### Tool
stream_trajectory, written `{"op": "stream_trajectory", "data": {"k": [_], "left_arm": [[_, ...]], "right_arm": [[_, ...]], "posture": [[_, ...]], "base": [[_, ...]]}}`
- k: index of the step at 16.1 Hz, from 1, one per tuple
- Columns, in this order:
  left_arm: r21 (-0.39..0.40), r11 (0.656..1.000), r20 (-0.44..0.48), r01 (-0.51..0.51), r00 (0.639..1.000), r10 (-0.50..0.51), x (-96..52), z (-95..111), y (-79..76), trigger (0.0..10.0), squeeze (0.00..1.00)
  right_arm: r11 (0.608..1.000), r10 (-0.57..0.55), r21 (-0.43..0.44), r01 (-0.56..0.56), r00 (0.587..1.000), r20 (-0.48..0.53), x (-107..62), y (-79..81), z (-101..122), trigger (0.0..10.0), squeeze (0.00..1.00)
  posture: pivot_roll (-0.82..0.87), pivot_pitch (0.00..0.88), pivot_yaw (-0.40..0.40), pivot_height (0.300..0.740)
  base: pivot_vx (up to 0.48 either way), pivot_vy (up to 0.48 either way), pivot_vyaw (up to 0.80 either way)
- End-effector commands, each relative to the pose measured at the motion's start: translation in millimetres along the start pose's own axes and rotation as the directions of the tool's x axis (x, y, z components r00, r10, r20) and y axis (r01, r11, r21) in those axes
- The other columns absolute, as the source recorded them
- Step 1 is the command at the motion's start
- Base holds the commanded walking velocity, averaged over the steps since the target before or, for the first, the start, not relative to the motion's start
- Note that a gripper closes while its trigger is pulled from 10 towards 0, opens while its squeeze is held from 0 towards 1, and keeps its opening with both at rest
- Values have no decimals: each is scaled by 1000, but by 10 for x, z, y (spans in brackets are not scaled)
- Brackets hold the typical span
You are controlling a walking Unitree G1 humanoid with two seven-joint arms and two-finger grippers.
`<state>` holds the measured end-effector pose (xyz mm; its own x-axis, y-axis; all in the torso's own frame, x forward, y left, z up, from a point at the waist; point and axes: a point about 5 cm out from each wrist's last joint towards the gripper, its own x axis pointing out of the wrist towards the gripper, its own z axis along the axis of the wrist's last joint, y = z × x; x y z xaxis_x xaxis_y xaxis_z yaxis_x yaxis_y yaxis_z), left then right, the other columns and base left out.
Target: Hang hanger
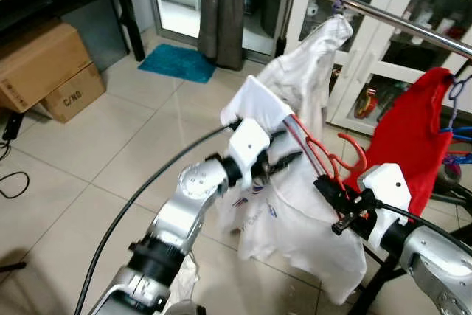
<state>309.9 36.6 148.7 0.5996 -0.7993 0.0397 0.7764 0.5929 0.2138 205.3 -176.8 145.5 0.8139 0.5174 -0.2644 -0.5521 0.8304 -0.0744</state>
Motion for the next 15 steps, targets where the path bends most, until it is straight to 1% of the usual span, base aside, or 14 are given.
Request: {"op": "stream_trajectory", "data": {"k": [1,2,3,5,6,7,8,9,10,11,12,13,14,15], "left_arm": [[33,997,-1,-64,998,64,16,19,70,10000,1000],[71,986,-5,-152,988,153,44,42,156,10000,1000],[91,975,-5,-204,979,206,76,58,201,10000,1000],[118,968,-1,-223,974,224,139,63,198,10000,1000],[145,959,-12,-243,969,247,186,44,194,10000,988],[164,948,-20,-272,960,279,209,21,206,10000,812],[169,940,-32,-296,952,305,222,3,225,10000,482],[176,937,-43,-303,948,315,226,-13,236,10000,369],[182,937,-39,-299,950,311,223,-10,235,118,27],[185,939,-33,-290,953,300,221,-3,227,0,0],[205,941,-21,-270,960,280,220,3,199,0,0],[209,941,-15,-265,962,274,217,-1,176,0,0],[195,945,-11,-262,963,270,211,-4,155,0,0],[177,957,-3,-228,973,232,213,6,100,0,0]], "right_arm": [[1000,7,-17,-6,999,39,0,21,92,10000,0],[1000,7,-12,-7,999,43,4,19,92,10000,0],[1000,8,-8,-8,999,44,5,17,90,10000,0],[1000,9,-7,-9,999,44,10,16,86,10000,0],[1000,12,-6,-11,999,47,14,15,90,10000,0],[1000,13,-5,-12,999,51,15,11,96,10000,0],[1000,12,-6,-12,999,53,11,2,102,10000,0],[1000,11,-6,-10,998,54,5,-4,103,10000,0],[1000,9,-6,-9,999,53,3,-4,99,10000,0],[1000,7,-5,-7,999,51,2,-7,93,10000,0],[1000,2,-2,-2,999,46,0,-14,77,10000,0],[1000,-2,1,2,999,43,0,-19,65,10000,0],[1000,-6,3,6,999,37,0,-25,56,10000,0],[1000,-20,0,20,999,26,3,-46,41,10000,0]], "posture": [[-19,77,-10,740],[-20,75,-10,740],[-20,74,-10,740],[-26,67,-9,740],[-30,64,-6,740],[-32,61,-5,740],[-34,58,-5,740],[-34,55,-5,740],[-34,51,-5,740],[-34,51,-5,740],[-32,47,-4,740],[-31,47,-6,740],[-30,48,-7,740],[-29,49,-8,740]], "base": [[0,0,0],[0,0,0],[0,0,0],[0,0,0],[0,0,0],[0,0,0],[0,0,0],[0,0,0],[0,0,0],[0,0,0],[0,0,0],[0,0,0],[0,0,0],[0,0,0]]}}
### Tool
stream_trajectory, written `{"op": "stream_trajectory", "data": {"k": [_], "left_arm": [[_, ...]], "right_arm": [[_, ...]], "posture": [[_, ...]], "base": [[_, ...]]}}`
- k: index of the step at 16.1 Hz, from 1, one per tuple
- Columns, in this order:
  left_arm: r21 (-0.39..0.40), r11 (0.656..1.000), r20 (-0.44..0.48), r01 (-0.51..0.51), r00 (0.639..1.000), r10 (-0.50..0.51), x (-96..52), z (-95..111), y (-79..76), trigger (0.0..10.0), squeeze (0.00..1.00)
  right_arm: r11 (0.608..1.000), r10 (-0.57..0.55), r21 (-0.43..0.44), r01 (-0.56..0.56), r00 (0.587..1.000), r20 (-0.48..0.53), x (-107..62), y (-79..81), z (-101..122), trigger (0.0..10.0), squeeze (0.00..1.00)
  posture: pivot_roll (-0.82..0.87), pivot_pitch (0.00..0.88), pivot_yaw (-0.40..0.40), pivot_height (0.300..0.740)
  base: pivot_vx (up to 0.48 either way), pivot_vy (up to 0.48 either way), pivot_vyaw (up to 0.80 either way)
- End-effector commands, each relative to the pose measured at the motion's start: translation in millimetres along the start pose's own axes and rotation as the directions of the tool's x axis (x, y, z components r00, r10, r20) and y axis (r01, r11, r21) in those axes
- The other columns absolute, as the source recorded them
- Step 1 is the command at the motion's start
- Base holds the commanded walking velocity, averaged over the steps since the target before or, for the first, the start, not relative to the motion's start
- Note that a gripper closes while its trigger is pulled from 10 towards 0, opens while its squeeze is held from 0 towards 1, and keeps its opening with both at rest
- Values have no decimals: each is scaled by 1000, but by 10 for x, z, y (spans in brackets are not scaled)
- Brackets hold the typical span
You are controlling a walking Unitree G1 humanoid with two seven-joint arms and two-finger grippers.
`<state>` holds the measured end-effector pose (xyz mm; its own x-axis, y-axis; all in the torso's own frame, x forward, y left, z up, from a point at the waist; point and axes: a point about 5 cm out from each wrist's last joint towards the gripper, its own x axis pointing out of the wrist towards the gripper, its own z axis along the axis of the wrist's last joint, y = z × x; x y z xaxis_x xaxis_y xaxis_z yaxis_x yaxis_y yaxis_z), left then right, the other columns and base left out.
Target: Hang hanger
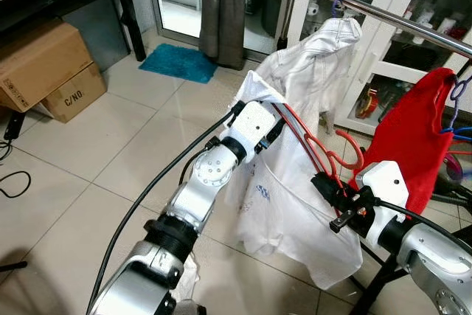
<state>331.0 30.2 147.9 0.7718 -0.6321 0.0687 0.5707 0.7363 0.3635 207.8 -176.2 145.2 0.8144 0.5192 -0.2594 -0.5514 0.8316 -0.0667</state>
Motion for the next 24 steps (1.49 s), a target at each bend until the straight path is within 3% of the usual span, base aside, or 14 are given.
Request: {"op": "stream_trajectory", "data": {"k": [1,2,3,4,5,10,13,15,16,17,19,21,22,24], "left_arm": [[-22,995,50,94,994,-93,0,101,-134,0,0],[-14,988,59,151,987,-150,-31,122,-210,0,0],[-6,987,73,159,985,-158,-54,146,-241,6039,0],[-8,988,88,155,984,-154,-65,166,-249,10000,0],[-16,989,119,146,983,-143,-86,213,-255,10000,1000],[24,977,164,214,963,-215,-146,375,-411,10000,1000],[35,990,124,135,983,-139,-115,326,-307,10000,1000],[30,942,38,334,941,-335,-183,219,-476,10000,341],[24,892,-44,452,892,-450,-277,99,-586,10000,282],[4,884,-52,468,883,-467,-314,74,-608,10000,231],[-47,854,1,517,855,-518,-363,141,-671,10000,231],[-46,889,39,456,890,-454,-327,209,-627,10000,247],[-49,939,97,340,937,-335,-268,303,-507,10000,882],[-38,977,197,210,960,-198,-276,470,-341,10000,1000]], "right_arm": [[1000,-30,-9,30,999,17,-19,-61,28,10000,0],[999,-31,-9,31,999,17,-18,-70,27,10000,0],[999,-31,-8,31,999,18,-18,-78,31,10000,0],[1000,-31,-7,31,999,19,-18,-82,32,10000,0],[1000,-29,-6,30,999,20,-18,-90,33,10000,0],[1000,-16,2,16,1000,11,-21,-141,2,10000,0],[1000,-4,-5,4,1000,-1,-26,-159,1,10000,0],[1000,-12,-20,12,1000,-23,-18,-190,-16,10000,0],[1000,-14,-27,13,1000,-20,11,-204,0,10000,0],[999,-5,-32,5,1000,-6,42,-201,38,10000,0],[999,11,-43,-11,1000,6,108,-188,88,10000,0],[999,22,-44,-22,1000,13,146,-176,107,10000,0],[999,31,-42,-30,999,16,158,-169,112,10000,0],[999,37,-40,-36,999,8,156,-174,90,10000,0]], "posture": [[-27,50,-9,740],[-26,50,-9,740],[-25,51,-8,740],[-25,52,-7,740],[-24,54,-9,740],[-23,66,-13,740],[-23,66,-19,740],[-22,65,-20,740],[-25,67,-19,740],[-26,69,-20,740],[-25,72,-26,740],[-26,73,-30,740],[-28,74,-33,740],[-28,76,-34,740]], "base": [[0,0,0],[0,0,0],[0,0,0],[0,0,0],[0,0,0],[0,0,0],[0,0,0],[0,0,0],[0,0,0],[0,0,0],[0,0,0],[0,0,0],[0,0,0],[0,0,0]]}}
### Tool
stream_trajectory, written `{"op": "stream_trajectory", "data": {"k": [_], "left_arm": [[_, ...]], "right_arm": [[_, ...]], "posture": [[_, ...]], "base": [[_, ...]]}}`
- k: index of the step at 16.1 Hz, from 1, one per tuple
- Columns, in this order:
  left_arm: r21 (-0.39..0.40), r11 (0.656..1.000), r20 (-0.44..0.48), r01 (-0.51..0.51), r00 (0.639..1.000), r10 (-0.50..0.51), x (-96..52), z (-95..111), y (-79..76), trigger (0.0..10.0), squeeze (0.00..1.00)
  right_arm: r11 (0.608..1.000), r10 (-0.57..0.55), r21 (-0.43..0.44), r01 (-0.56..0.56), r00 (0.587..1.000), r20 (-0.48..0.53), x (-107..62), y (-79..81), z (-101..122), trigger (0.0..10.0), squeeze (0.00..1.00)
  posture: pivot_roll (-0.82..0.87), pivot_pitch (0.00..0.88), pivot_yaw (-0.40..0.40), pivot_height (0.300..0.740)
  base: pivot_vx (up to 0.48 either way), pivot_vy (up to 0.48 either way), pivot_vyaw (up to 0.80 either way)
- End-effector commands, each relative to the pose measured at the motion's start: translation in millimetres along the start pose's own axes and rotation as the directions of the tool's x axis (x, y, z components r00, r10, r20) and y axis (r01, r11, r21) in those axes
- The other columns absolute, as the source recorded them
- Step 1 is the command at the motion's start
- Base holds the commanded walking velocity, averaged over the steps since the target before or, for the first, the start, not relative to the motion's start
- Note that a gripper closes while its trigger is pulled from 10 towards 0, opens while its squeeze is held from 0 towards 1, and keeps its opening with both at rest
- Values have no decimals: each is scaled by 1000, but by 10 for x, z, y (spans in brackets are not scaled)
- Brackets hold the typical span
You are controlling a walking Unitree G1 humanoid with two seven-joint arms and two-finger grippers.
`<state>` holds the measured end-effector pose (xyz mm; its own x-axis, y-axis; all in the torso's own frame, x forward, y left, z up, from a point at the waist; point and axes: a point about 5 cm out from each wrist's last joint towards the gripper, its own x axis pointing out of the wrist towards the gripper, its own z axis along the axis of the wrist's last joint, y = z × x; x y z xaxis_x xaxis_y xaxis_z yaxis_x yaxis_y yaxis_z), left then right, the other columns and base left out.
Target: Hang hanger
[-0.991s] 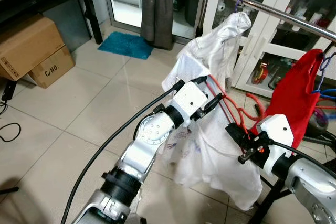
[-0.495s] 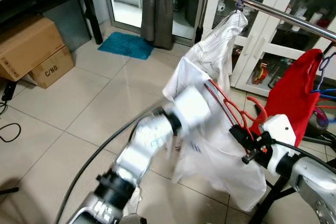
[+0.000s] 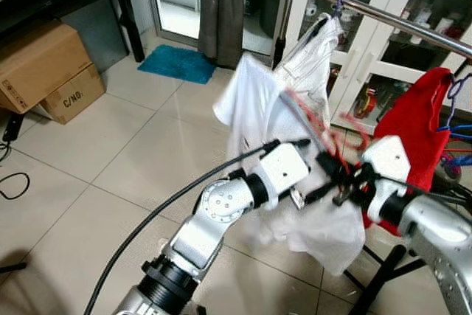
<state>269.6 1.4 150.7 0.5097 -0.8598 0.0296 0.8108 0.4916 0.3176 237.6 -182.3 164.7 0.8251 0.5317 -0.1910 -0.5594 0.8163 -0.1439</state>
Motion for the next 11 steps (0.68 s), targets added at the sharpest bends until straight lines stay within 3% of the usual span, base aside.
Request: {"op": "stream_trajectory", "data": {"k": [1,3,5,7,9,10,11], "left_arm": [[26,987,129,-157,980,152,-74,250,201,10000,1000],[38,979,165,-198,968,190,-172,317,164,10000,1000],[42,976,146,-215,967,207,-248,304,115,10000,1000],[11,955,16,-296,955,296,-358,78,137,10000,1000],[-14,959,-43,-282,959,281,-358,-14,140,10000,1000],[-148,966,-62,-211,977,204,-331,-90,192,10000,369],[-189,966,-49,-175,985,168,-324,-92,189,10000,278]], "right_arm": [[998,43,41,-41,997,-64,-17,63,-145,10000,0],[998,41,47,-38,997,-72,-17,34,-167,10000,0],[999,36,42,-32,995,-89,-20,8,-194,10000,0],[999,-33,28,36,994,-107,41,-71,-199,10000,0],[998,-58,21,60,992,-112,88,-83,-191,10000,0],[998,-59,28,61,995,-86,230,-21,-111,10000,0],[998,-57,32,60,995,-82,255,-6,-95,10000,0]], "posture": [[-31,75,-31,740],[-34,76,-29,740],[-34,77,-28,740],[-33,78,-31,740],[-31,80,-34,740],[-28,78,-42,740],[-28,78,-42,740]], "base": [[0,0,0],[0,0,0],[0,0,0],[0,0,0],[0,0,0],[0,0,0],[0,0,0]]}}
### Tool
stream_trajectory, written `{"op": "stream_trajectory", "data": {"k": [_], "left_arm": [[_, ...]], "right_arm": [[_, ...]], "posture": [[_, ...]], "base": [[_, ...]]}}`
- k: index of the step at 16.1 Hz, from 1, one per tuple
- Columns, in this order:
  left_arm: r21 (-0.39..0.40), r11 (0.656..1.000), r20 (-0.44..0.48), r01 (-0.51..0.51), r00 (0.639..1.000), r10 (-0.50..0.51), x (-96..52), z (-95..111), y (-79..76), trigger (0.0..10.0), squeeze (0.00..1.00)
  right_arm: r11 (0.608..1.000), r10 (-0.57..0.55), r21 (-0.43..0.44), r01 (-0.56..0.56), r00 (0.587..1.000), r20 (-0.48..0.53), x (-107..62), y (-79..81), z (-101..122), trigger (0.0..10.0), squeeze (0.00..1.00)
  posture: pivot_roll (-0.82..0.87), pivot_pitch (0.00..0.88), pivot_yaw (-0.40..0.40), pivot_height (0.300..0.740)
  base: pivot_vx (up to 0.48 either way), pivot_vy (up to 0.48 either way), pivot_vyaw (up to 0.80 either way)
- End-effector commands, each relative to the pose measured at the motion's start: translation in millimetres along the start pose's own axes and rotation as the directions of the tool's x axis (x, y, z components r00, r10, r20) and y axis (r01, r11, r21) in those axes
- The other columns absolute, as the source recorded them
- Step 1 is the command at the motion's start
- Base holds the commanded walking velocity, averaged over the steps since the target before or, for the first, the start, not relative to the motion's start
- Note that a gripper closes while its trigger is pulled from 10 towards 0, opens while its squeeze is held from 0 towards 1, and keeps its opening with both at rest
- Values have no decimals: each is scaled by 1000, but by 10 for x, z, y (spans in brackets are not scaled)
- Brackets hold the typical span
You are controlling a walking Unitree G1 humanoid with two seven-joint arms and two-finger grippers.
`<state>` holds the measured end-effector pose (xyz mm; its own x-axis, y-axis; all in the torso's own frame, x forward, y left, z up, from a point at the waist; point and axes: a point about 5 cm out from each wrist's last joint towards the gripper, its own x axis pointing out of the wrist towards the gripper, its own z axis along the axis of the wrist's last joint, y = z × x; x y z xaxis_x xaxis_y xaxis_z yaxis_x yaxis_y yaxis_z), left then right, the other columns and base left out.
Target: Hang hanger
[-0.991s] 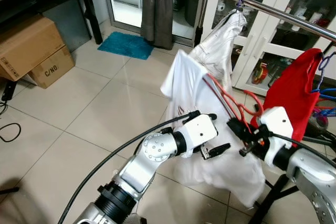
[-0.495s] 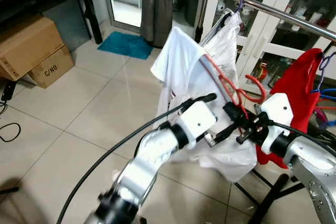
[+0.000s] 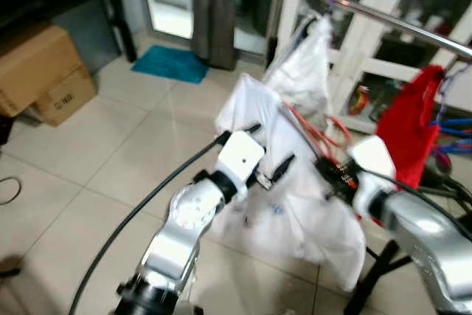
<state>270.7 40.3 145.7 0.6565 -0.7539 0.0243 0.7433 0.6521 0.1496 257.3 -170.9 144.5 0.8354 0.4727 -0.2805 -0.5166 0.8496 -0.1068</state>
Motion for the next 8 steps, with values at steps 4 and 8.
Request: {"op": "stream_trajectory", "data": {"k": [4,8], "left_arm": [[14,949,-165,315,937,-309,-191,-170,-78,10000,102],[57,993,-63,103,993,-100,-258,-2,36,10000,1000]], "right_arm": [[998,-61,-39,58,997,-56,70,-48,-28,10000,0],[996,-84,-18,83,994,-76,47,-89,-112,10000,0]], "posture": [[-27,73,-32,740],[-17,60,-30,740]], "base": [[0,0,0],[0,0,0]]}}
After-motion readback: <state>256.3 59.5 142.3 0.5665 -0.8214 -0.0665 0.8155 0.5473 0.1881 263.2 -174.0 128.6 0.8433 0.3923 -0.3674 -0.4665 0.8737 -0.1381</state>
